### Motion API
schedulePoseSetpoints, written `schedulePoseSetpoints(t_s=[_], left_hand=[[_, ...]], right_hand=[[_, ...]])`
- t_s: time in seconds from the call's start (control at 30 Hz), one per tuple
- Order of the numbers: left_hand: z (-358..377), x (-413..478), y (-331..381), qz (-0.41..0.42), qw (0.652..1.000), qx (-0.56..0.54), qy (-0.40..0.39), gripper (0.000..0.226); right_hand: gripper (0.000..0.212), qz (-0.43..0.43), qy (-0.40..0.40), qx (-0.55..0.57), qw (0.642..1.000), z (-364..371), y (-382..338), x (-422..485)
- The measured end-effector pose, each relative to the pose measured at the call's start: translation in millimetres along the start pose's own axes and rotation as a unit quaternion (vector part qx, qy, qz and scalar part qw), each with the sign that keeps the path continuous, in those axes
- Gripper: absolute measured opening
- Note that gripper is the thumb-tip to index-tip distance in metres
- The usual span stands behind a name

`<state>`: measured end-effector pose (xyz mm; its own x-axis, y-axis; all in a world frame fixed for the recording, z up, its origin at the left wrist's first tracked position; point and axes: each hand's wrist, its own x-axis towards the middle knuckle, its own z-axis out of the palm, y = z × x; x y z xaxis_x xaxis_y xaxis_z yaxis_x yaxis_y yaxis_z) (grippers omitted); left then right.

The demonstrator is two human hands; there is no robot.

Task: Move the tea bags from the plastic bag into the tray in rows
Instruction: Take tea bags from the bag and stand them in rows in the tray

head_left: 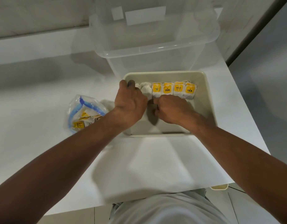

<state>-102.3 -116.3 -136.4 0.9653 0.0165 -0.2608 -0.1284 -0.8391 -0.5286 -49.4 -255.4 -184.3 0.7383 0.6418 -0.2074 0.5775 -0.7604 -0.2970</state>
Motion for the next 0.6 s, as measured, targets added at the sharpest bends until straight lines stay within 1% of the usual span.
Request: schedulePoseSetpoints(t_s=[0.2, 0.27, 0.43, 0.53, 0.6], left_hand=[[2.4, -1.1, -0.7, 0.006, 1.0, -0.004, -0.01, 0.029], [1.2, -2.0, -2.0, 0.006, 1.0, -0.014, -0.006, 0.028], [-2.8, -4.9, -7.4, -0.002, 0.999, -0.034, 0.014, 0.03], [-2.8, -6.6, -7.3, 0.003, 1.0, -0.017, 0.013, 0.031], [0.2, -7.3, -4.4, 0.015, 1.0, 0.008, 0.003, 0.032]], right_hand=[[0.035, -0.018, 0.031, -0.037, 0.999, -8.6, -7.1, -2.5], [0.035, -0.02, 0.034, -0.034, 0.999, -12.6, -7.6, -5.3], [0.037, -0.015, 0.017, 0.006, 1.0, -11.4, -9.9, -5.2], [0.031, -0.012, -0.001, -0.009, 1.0, -7.6, -16.0, -1.4], [0.031, -0.003, -0.004, -0.029, 1.0, -6.6, -19.2, 0.3]])
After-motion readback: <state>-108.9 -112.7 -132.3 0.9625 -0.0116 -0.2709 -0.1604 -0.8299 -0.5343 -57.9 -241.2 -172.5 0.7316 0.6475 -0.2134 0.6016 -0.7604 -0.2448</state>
